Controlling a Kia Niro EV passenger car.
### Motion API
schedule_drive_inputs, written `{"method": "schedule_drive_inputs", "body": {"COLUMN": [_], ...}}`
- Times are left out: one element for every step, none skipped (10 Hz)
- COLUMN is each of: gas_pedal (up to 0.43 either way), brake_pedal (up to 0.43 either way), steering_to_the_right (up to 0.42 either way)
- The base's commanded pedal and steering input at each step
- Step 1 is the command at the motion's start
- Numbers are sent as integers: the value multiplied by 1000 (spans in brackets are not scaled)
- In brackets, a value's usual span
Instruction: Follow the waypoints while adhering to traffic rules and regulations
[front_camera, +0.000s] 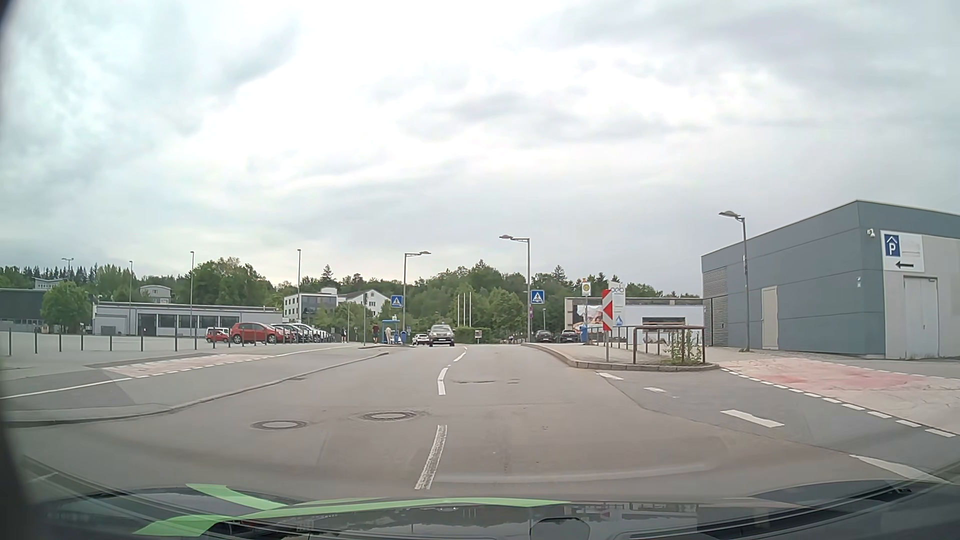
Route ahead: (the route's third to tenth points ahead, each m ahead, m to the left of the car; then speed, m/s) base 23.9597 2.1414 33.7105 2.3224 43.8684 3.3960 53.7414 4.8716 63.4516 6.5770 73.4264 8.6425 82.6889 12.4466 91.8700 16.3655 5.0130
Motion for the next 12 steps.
{"method": "schedule_drive_inputs", "body": {"gas_pedal": [118,118,118,118,118,110,98,87,87,87,87,87], "brake_pedal": [0,0,0,0,0,0,0,0,0,0,0,0], "steering_to_the_right": [-15,-13,-13,-13,-13,-14,-16,-18,-18,-18,-19,-21]}}
